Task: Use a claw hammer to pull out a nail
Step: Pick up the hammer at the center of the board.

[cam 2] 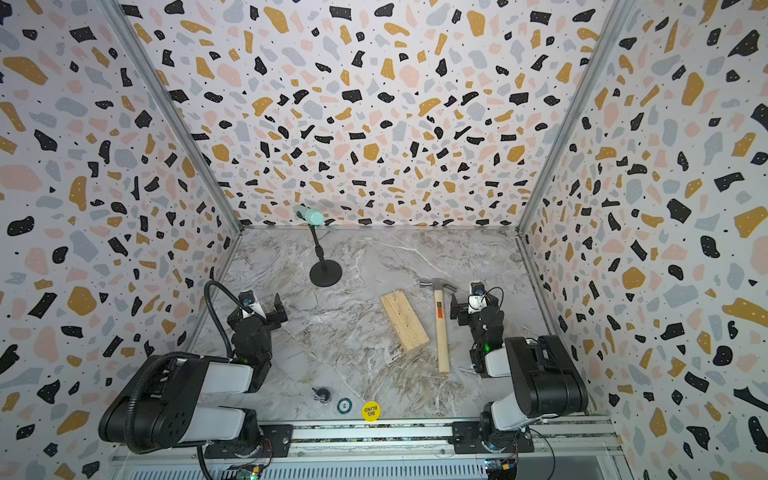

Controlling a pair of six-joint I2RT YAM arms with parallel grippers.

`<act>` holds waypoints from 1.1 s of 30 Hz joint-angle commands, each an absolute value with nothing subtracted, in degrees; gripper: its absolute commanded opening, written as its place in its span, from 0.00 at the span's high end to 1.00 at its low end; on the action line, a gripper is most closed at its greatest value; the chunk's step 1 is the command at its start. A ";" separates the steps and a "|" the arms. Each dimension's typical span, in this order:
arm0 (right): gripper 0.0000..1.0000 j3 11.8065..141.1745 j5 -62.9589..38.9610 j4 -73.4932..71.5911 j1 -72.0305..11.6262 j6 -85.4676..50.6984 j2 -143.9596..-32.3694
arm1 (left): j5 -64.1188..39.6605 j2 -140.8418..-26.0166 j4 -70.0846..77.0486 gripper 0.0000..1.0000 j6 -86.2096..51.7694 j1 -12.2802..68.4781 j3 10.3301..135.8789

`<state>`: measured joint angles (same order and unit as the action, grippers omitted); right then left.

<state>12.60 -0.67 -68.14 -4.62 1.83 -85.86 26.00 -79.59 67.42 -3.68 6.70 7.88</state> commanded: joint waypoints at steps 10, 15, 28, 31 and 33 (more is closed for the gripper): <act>0.01 12.99 -1.11 -68.67 -4.35 1.80 -85.00 | 26.08 -79.73 69.52 0.00 -3.20 6.42 8.80; 0.01 13.03 -1.31 -68.64 -4.23 1.68 -85.12 | 26.04 -79.72 69.43 0.01 -3.21 6.42 8.82; 0.01 13.15 -2.88 -68.51 -3.43 1.24 -85.14 | 26.02 -79.72 69.45 0.01 -3.15 6.42 8.80; 0.01 13.15 -3.12 -68.40 -3.18 1.16 -85.15 | 25.99 -79.72 69.47 0.00 -3.12 6.42 8.79; 0.01 13.13 -3.17 -68.44 -3.08 1.14 -85.08 | 25.84 -79.71 69.52 0.01 -3.10 6.42 8.79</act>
<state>12.60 -2.44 -68.12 -3.44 1.74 -85.86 26.00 -79.59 67.40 -3.66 6.70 7.88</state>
